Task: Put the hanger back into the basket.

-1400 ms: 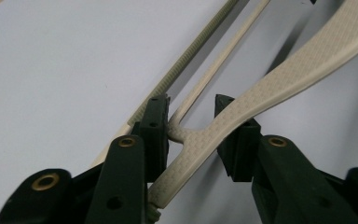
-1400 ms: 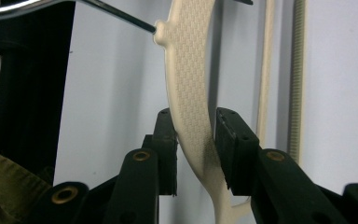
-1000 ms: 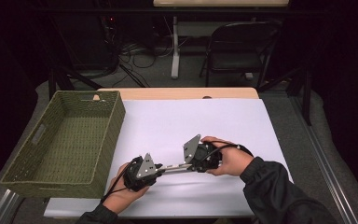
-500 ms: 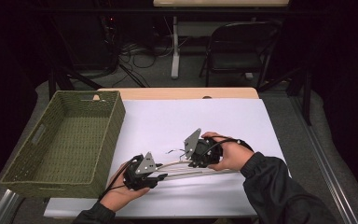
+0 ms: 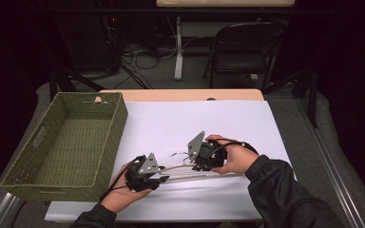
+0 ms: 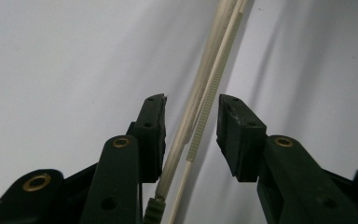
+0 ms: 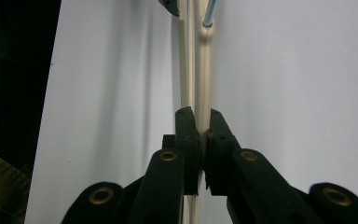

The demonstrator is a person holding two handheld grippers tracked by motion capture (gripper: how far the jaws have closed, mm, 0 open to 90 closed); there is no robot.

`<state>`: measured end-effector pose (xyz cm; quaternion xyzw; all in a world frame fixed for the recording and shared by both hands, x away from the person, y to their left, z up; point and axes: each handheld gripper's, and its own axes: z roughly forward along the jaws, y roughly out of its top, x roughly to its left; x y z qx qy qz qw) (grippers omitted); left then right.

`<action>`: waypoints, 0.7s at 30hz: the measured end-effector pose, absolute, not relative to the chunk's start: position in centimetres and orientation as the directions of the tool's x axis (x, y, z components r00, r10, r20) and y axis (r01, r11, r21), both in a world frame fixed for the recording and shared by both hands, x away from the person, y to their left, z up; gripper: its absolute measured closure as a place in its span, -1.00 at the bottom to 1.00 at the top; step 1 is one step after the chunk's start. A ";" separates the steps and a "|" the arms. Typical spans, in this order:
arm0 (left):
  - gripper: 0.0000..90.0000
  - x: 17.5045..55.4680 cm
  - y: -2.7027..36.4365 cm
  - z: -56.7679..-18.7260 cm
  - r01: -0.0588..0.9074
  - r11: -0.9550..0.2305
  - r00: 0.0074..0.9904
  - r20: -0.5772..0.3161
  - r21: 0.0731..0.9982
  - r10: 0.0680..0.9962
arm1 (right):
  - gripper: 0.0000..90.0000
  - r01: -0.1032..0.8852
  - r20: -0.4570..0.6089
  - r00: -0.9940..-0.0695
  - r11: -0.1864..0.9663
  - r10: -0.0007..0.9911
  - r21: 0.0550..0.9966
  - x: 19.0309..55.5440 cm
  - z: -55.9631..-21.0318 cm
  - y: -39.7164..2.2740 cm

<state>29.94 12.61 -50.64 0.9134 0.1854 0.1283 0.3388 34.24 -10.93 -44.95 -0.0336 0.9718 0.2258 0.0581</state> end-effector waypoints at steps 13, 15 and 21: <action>0.71 30.6 12.7 -50.4 0.246 -0.761 0.920 0.101 0.600 0.378 | 0.91 -0.098 -0.128 -0.991 0.896 -0.046 0.433 34.2 -45.0 -11.0; 0.75 30.8 12.8 -50.4 0.249 -0.762 0.925 0.087 0.597 0.370 | 0.91 -0.098 -0.129 -0.991 0.896 -0.046 0.434 34.2 -45.0 -11.0; 0.82 31.3 12.7 -50.3 0.232 -0.782 0.939 0.075 0.578 0.334 | 0.91 -0.094 -0.130 -0.991 0.895 -0.041 0.435 34.2 -45.0 -11.0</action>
